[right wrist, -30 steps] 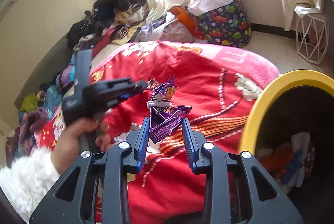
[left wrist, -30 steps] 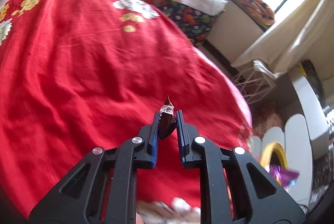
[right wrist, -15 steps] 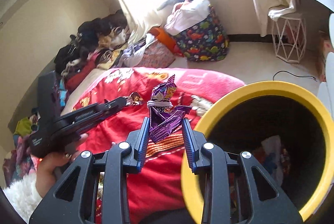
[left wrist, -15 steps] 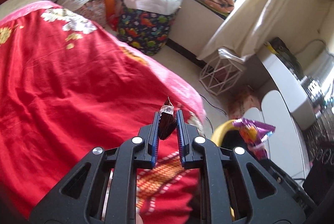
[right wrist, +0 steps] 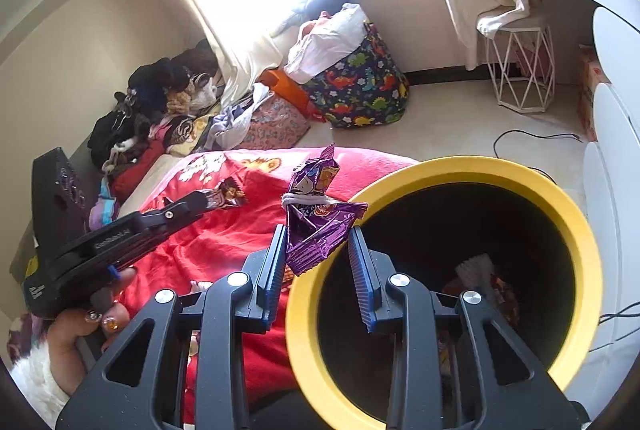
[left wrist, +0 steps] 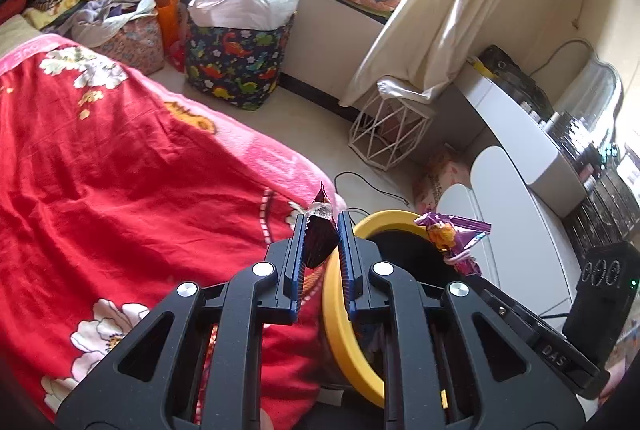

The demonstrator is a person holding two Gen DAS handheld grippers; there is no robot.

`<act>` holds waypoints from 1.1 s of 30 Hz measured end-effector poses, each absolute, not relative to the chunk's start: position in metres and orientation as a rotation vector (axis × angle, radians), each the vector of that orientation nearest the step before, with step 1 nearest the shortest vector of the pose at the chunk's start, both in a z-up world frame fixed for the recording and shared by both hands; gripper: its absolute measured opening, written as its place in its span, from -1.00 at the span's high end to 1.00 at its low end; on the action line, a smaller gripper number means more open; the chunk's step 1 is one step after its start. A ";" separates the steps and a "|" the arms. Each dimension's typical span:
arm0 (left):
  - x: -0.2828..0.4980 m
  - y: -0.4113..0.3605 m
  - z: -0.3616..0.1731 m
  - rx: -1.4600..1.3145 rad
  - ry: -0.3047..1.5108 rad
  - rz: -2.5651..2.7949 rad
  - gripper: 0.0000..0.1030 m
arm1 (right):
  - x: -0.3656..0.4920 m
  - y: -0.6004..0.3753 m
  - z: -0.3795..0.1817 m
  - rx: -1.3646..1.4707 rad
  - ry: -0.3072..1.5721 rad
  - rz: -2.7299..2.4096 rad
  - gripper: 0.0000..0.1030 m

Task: Collect trash
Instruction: 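Carry both wrappers with both grippers over the yellow bin, then open both grippers to drop the wrappers into the bin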

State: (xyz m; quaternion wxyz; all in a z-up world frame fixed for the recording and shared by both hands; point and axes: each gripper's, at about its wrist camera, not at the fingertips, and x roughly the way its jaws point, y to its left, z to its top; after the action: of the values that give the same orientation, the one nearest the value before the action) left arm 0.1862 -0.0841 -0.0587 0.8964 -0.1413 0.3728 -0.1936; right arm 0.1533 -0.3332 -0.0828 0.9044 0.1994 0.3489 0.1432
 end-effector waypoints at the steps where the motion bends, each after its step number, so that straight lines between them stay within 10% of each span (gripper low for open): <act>1: 0.185 -0.087 -0.057 -0.286 0.771 -0.406 0.80 | 0.152 -0.336 -0.083 0.415 0.720 0.288 0.42; 33: 0.148 -0.175 -0.054 -0.129 0.813 -0.640 0.80 | 0.126 -0.411 -0.097 0.496 0.718 0.110 0.39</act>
State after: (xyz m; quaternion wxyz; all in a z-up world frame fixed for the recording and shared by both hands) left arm 0.1480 -0.1748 -0.0542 0.8671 -0.0615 0.3884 -0.3057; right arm 0.1258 -0.4111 -0.0973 0.9048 0.2400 0.3476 0.0532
